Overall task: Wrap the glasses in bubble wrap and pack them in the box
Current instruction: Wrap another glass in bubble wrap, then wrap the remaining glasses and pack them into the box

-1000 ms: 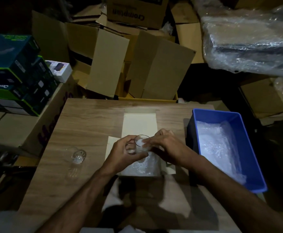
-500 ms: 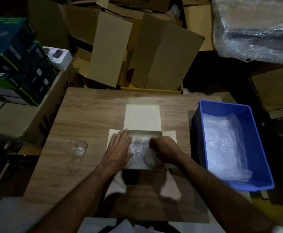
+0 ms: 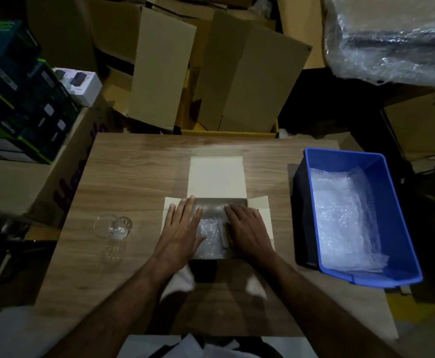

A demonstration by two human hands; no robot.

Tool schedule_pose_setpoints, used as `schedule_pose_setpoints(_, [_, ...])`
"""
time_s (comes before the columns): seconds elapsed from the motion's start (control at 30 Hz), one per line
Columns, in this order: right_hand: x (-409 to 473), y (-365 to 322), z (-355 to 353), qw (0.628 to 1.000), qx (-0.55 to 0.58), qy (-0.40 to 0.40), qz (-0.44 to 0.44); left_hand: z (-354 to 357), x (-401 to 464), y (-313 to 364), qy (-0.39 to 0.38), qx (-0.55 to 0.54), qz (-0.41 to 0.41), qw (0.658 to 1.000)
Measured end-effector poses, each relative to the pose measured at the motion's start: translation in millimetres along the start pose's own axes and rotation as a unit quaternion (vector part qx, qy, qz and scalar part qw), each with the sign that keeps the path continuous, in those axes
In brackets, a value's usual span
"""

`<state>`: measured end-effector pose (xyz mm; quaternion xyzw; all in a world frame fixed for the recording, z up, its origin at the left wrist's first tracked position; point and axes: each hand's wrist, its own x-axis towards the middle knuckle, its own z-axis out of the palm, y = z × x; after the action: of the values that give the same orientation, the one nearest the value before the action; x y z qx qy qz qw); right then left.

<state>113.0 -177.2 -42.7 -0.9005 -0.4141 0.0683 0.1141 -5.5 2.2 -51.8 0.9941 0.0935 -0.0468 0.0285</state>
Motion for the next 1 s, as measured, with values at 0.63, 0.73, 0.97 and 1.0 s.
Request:
schedule_pose_setpoints(0.63, [-103,118,-93,0.963,0.020,0.214,0.162,-60,63,162,0.146,-0.078,0.149,0.975])
schedule_pose_setpoints(0.73, [-125,160,-88,0.964,0.013,0.177,0.198,-57,76,204,0.133,-0.105,0.168,0.971])
schedule_pose_setpoints(0.97, [-141,230,-89,0.952,0.014,-0.214,0.217,-37,91,267,0.046,-0.077,0.171,0.981])
schedule_pose_setpoints(1.0, [-138,234,-88,0.946,0.019,-0.241,0.218,-34,95,271,0.032,-0.068,0.160,0.984])
